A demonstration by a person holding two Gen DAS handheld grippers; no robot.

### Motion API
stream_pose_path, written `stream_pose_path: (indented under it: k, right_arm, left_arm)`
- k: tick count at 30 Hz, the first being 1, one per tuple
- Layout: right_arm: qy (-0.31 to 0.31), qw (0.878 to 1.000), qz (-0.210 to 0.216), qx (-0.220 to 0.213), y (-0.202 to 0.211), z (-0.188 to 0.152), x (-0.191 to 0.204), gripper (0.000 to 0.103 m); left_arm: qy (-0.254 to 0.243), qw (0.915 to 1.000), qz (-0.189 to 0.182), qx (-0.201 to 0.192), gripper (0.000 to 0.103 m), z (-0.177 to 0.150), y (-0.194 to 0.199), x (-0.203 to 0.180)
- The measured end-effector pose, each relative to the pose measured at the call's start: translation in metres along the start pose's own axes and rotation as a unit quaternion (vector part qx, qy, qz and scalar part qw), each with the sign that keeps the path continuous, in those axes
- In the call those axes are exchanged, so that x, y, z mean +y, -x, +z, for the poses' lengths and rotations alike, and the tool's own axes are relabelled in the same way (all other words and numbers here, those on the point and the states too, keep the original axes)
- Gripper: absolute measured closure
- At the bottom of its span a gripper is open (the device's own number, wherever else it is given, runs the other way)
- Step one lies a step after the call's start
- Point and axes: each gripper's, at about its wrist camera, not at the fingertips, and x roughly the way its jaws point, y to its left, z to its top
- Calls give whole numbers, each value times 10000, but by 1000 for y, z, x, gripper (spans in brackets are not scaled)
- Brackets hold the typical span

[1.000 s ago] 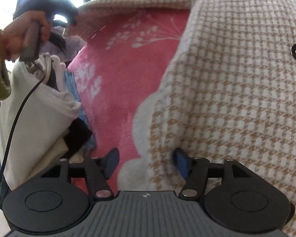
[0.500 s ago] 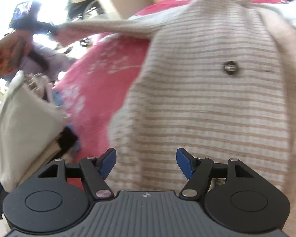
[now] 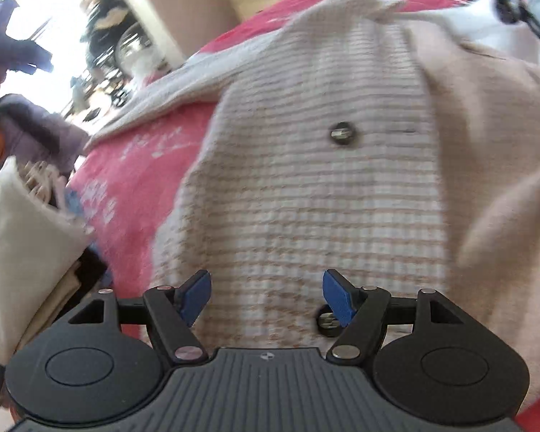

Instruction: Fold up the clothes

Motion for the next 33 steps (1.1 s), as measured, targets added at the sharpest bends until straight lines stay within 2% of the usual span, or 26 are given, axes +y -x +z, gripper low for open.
stream_pose_path:
  k: [1, 2, 3, 4, 6, 8, 12, 15, 17, 20, 22, 23, 25, 26, 28, 29, 33]
  right_arm:
    - [-84, 9999, -49, -66, 2, 1, -8, 32]
    - [-168, 9997, -99, -133, 5, 2, -17, 34]
    - [-252, 9994, -148, -199, 7, 3, -25, 36]
    - [-335, 9989, -198, -266, 10, 4, -34, 37]
    - [-476, 9978, -279, -379, 13, 7, -50, 42]
    - [-557, 9969, -323, -451, 14, 12, -66, 44]
    - [-636, 9961, -350, -493, 1, 26, -87, 50]
    - [-694, 9959, -334, -471, -17, 38, -97, 51]
    - [-783, 9958, -261, -385, -30, 43, -102, 51]
    - [-888, 9958, -112, -207, -49, 48, -109, 51]
    - [-843, 9964, -78, -108, -58, 49, -108, 55]
    - [-745, 9971, -112, -84, -60, 48, -106, 65]
    - [-531, 9982, -264, -135, -58, 46, -102, 88]
    - [-489, 9983, -281, -172, -55, 46, -101, 90]
    - [-439, 9982, -359, -218, -51, 45, -99, 93]
    - [-403, 9979, -468, -203, -52, 45, -98, 93]
    - [-543, 9964, -636, -98, -59, 48, -100, 93]
  left_arm:
    - [391, 9975, -583, -21, 64, 4, 14, -3]
    - [671, 9895, -1279, 98, 64, 3, 21, -16]
    - [947, 9756, -1968, 216, 64, 2, 27, -30]
    - [1215, 9572, -2607, 337, 64, 0, 33, -43]
    - [1695, 9291, -3226, 636, 64, -14, 23, -80]
    - [2155, 8947, -3801, 927, 64, -27, 14, -116]
    - [2986, 8550, -4040, 1289, 66, -48, -30, -158]
    - [3415, 8264, -4173, 1621, 68, -56, -62, -179]
    - [3470, 8144, -4345, 1658, 68, -58, -75, -188]
    - [3373, 8072, -4569, 1611, 68, -57, -82, -199]
    - [3301, 8078, -4625, 1570, 68, -59, -77, -203]
    - [3231, 8101, -4656, 1502, 69, -58, -76, -204]
    - [3075, 8195, -4637, 1374, 78, -57, -71, -205]
    - [2995, 8244, -4618, 1322, 84, -56, -69, -206]
    - [2881, 8313, -4582, 1267, 88, -53, -65, -205]
    - [2806, 8374, -4534, 1205, 88, -50, -61, -205]
    - [2413, 8634, -4284, 1136, 82, -43, -55, -213]
